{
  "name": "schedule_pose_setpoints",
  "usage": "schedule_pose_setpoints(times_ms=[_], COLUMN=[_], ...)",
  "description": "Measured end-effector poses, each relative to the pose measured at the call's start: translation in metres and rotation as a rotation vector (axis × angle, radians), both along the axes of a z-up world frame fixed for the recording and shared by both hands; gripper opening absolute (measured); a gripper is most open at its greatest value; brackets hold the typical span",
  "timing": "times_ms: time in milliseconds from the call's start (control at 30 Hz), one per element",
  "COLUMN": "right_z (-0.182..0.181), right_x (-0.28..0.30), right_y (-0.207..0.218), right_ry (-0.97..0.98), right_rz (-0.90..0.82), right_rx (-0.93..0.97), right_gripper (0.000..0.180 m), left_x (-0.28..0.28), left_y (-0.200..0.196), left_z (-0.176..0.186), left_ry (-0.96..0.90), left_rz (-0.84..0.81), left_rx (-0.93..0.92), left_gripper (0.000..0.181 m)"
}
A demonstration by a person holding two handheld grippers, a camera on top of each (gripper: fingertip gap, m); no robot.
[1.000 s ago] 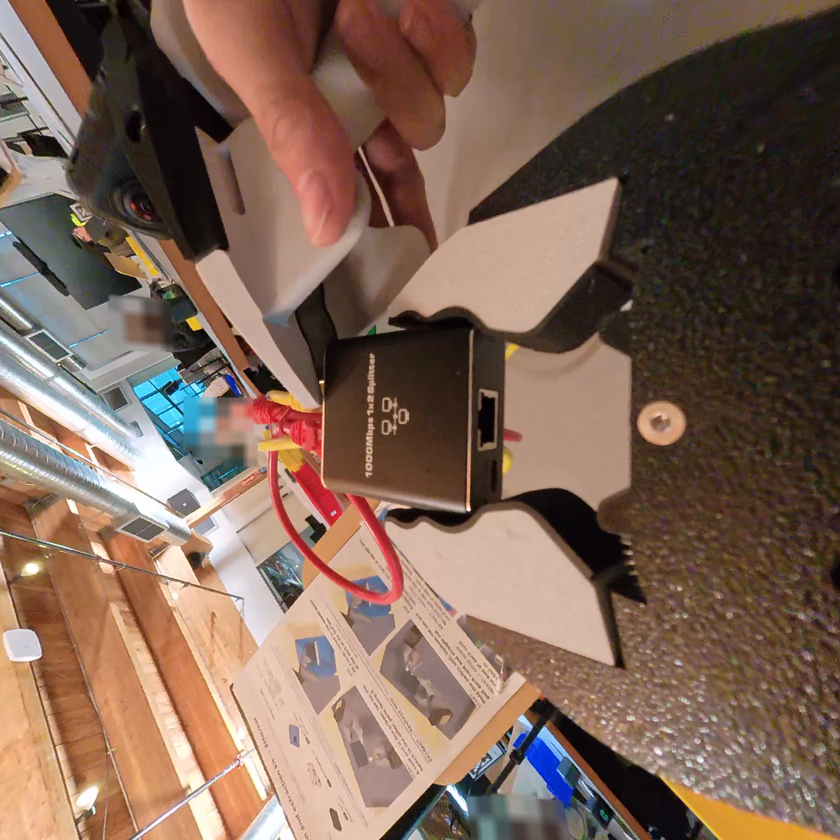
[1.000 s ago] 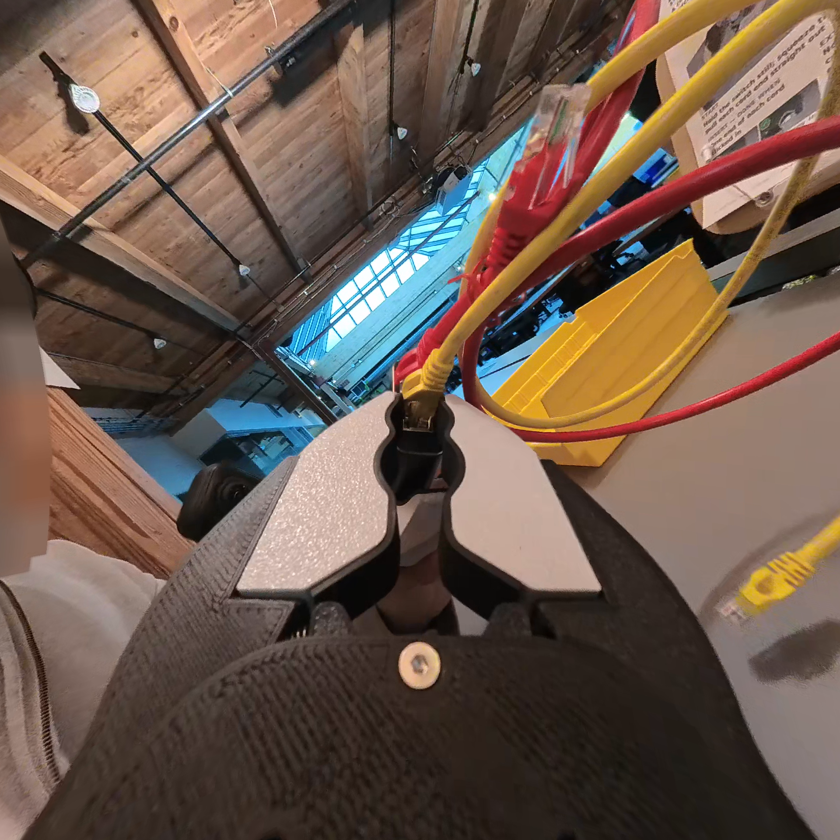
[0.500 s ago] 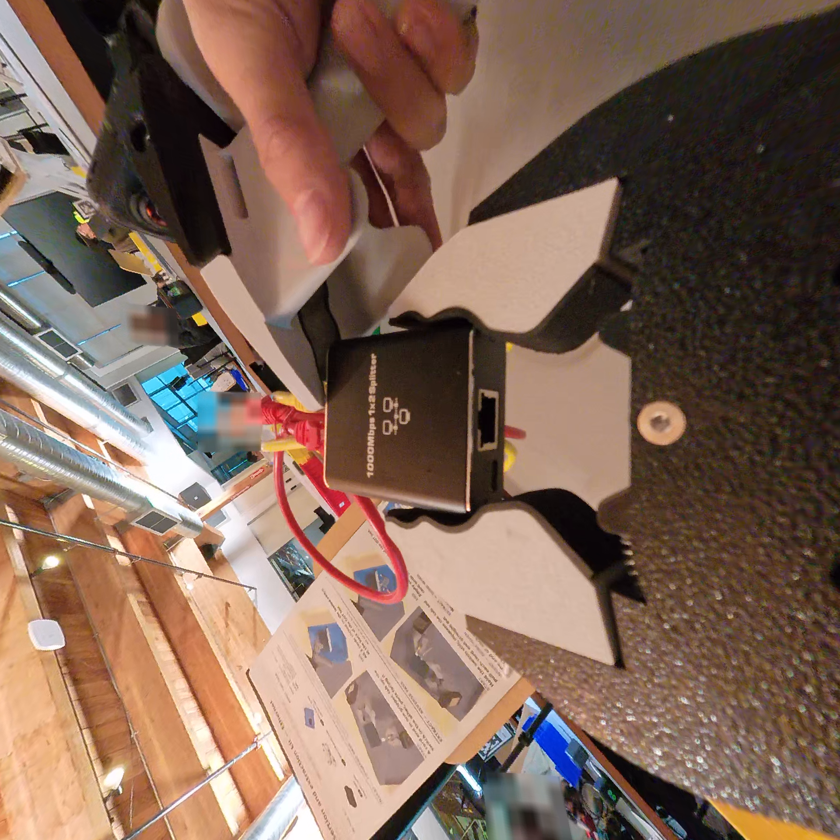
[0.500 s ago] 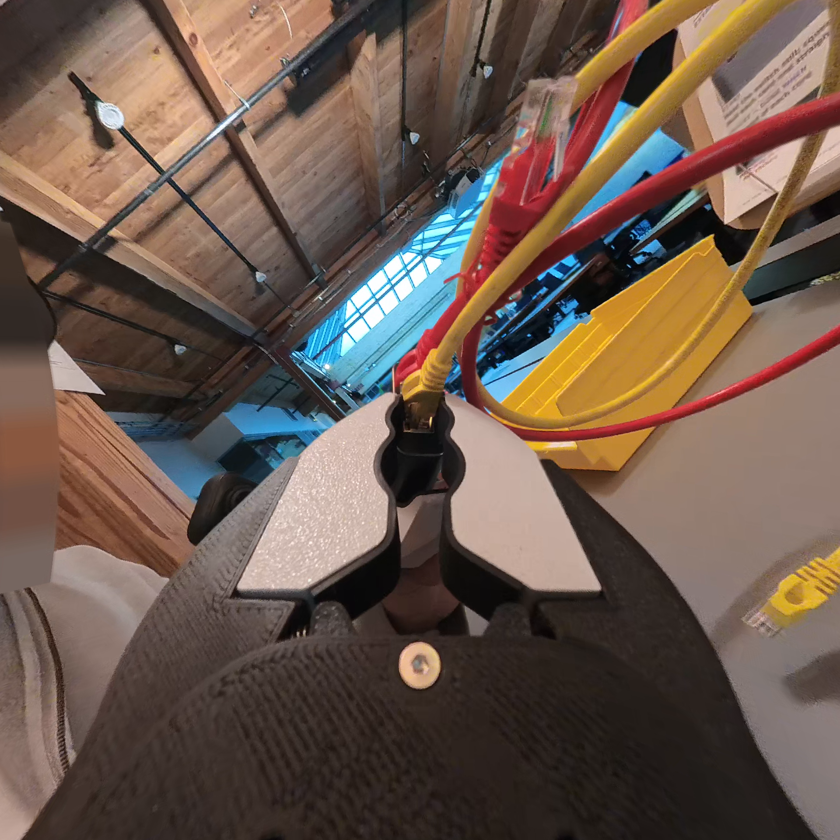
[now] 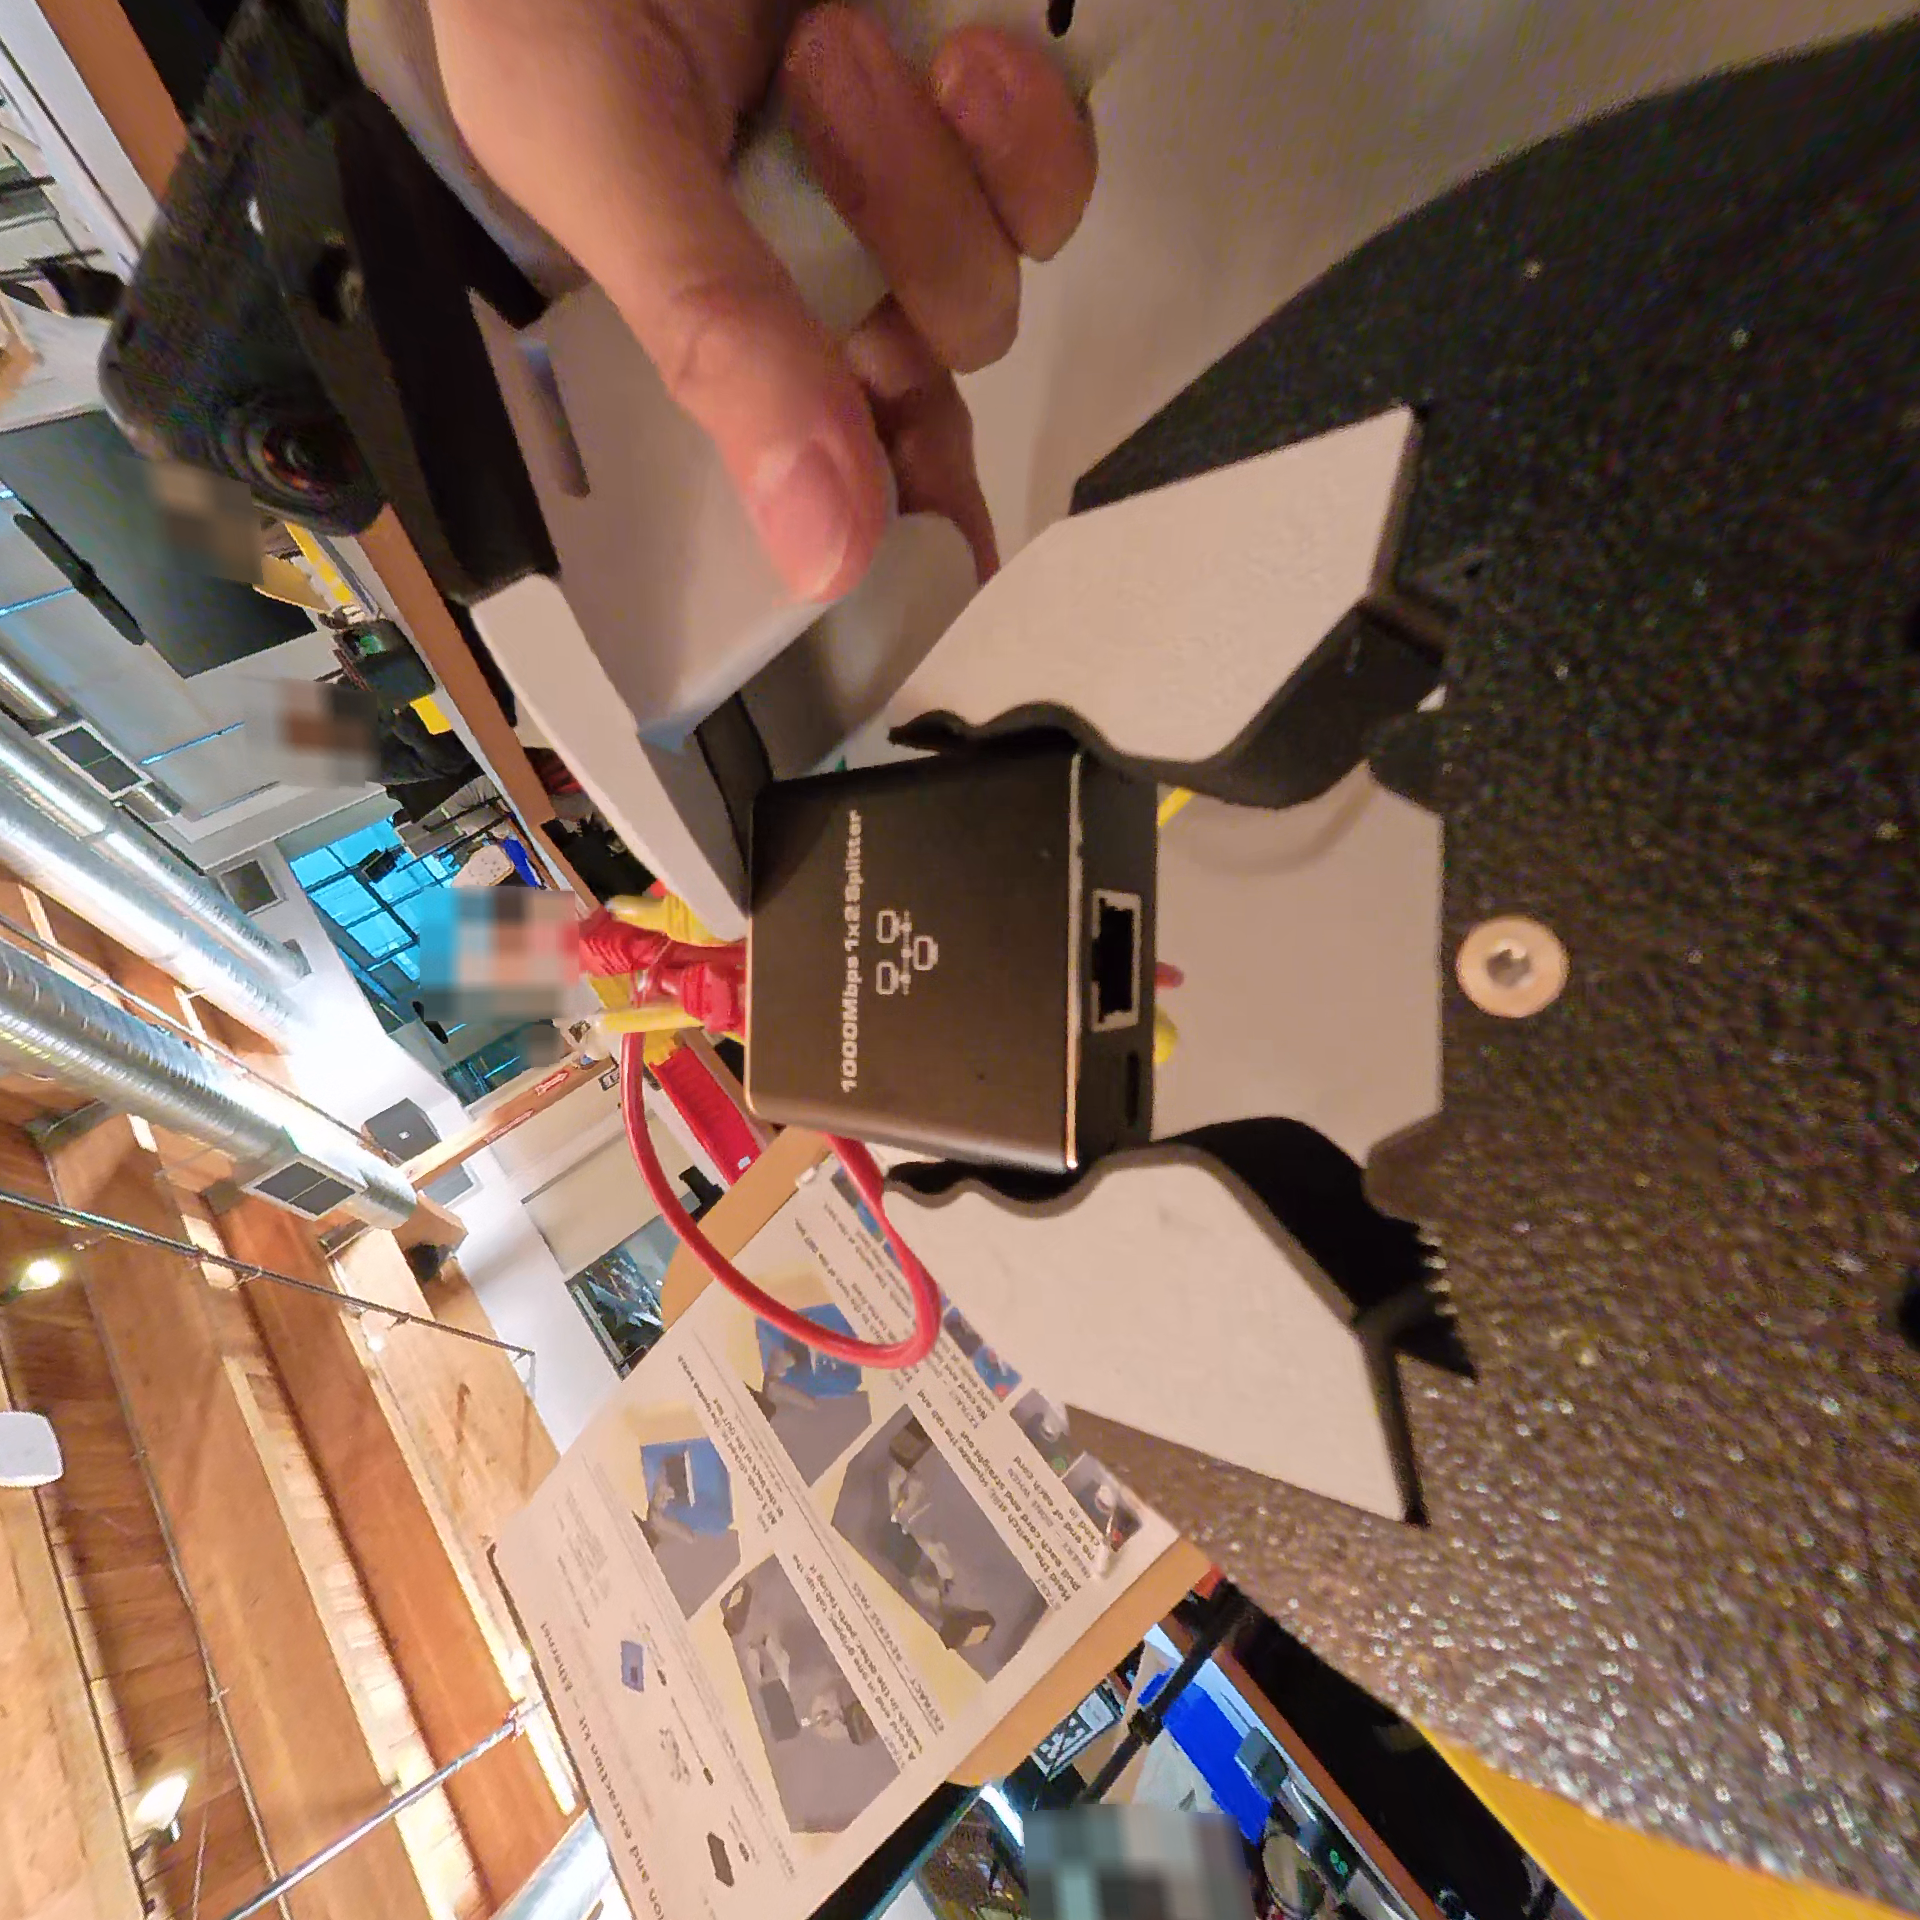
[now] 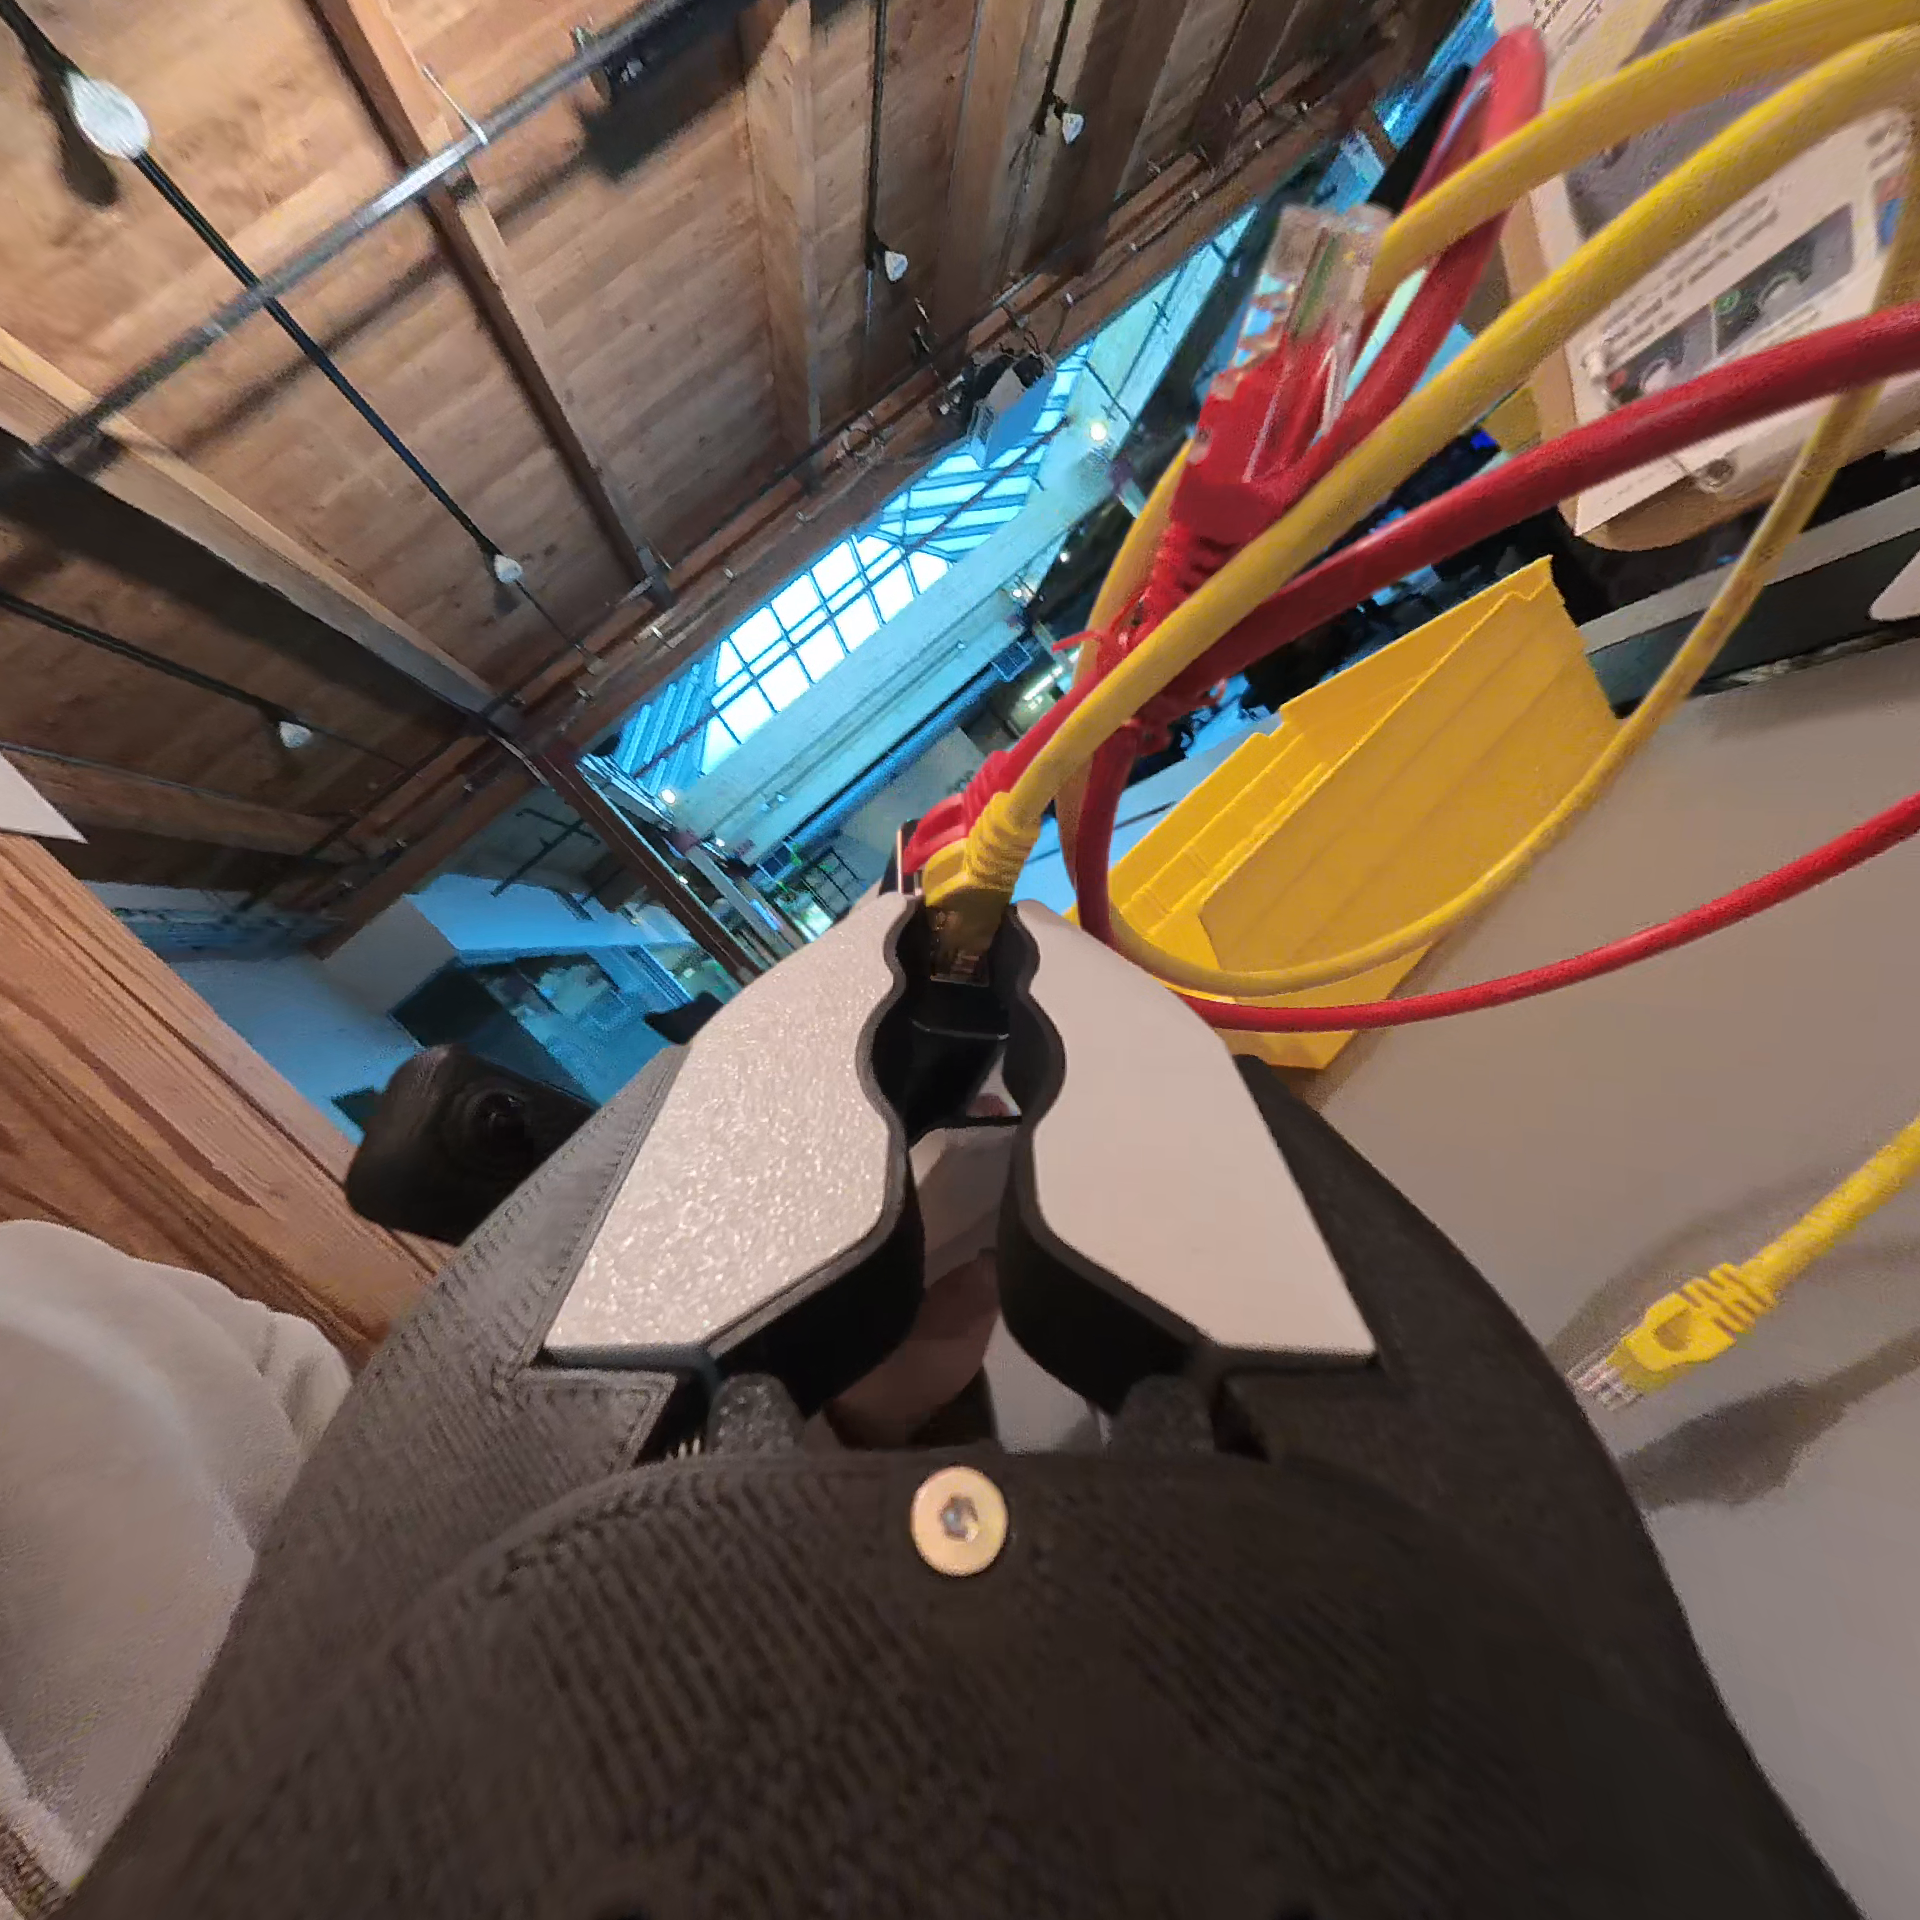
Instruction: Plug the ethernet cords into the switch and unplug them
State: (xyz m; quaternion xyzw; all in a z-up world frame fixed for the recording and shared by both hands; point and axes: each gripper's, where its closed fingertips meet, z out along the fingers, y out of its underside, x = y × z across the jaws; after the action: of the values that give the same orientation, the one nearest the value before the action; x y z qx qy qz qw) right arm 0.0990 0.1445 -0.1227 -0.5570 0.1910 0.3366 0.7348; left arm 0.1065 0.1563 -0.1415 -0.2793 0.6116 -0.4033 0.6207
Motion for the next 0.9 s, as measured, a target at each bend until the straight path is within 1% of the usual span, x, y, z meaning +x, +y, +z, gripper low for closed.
schedule_pose_setpoints(times_ms=[233,367,433,467,533,600,667,767,800,900], right_z=[-0.011,-0.016,-0.01,-0.008,-0.016,-0.022,-0.018,0.019,0.034,0.082], right_x=[0.008,0.012,0.03,0.035,0.027,0.022,0.029,0.053,0.062,0.076], right_y=[0.001,0.003,-0.003,-0.006,-0.003,-0.002,-0.006,-0.032,-0.044,-0.078], right_ry=[-0.14,-0.168,-0.181,-0.205,-0.294,-0.327,-0.415,-0.441,-0.47,-0.519], right_rz=[-0.01,-0.018,-0.102,-0.103,-0.085,-0.094,-0.126,-0.194,-0.237,-0.277], right_rx=[-0.085,-0.084,-0.074,-0.083,-0.152,-0.195,-0.25,-0.209,-0.206,-0.19], right_gripper=[0.013,0.013,0.013,0.013,0.013,0.013,0.013,0.013,0.013,0.013], left_x=[0.007,0.01,0.011,0.011,0.01,0.009,0.007,0.002,0.0,-0.004], left_y=[0.001,0.003,0.006,0.007,0.01,0.015,0.023,0.035,0.037,0.041], left_z=[-0.014,-0.019,-0.024,-0.024,-0.011,-0.007,-0.008,-0.001,0.003,0.013], left_ry=[0.063,0.08,0.089,0.085,0.055,0.045,0.037,0.022,0.011,-0.018], left_rz=[0.004,0.019,0.03,0.039,0.037,0.055,0.069,0.083,0.085,0.093], left_rx=[-0.089,-0.109,-0.104,-0.105,-0.207,-0.17,-0.183,-0.194,-0.193,-0.174], left_gripper=[0.075,0.075,0.075,0.075,0.075,0.074,0.074,0.074,0.074,0.074])
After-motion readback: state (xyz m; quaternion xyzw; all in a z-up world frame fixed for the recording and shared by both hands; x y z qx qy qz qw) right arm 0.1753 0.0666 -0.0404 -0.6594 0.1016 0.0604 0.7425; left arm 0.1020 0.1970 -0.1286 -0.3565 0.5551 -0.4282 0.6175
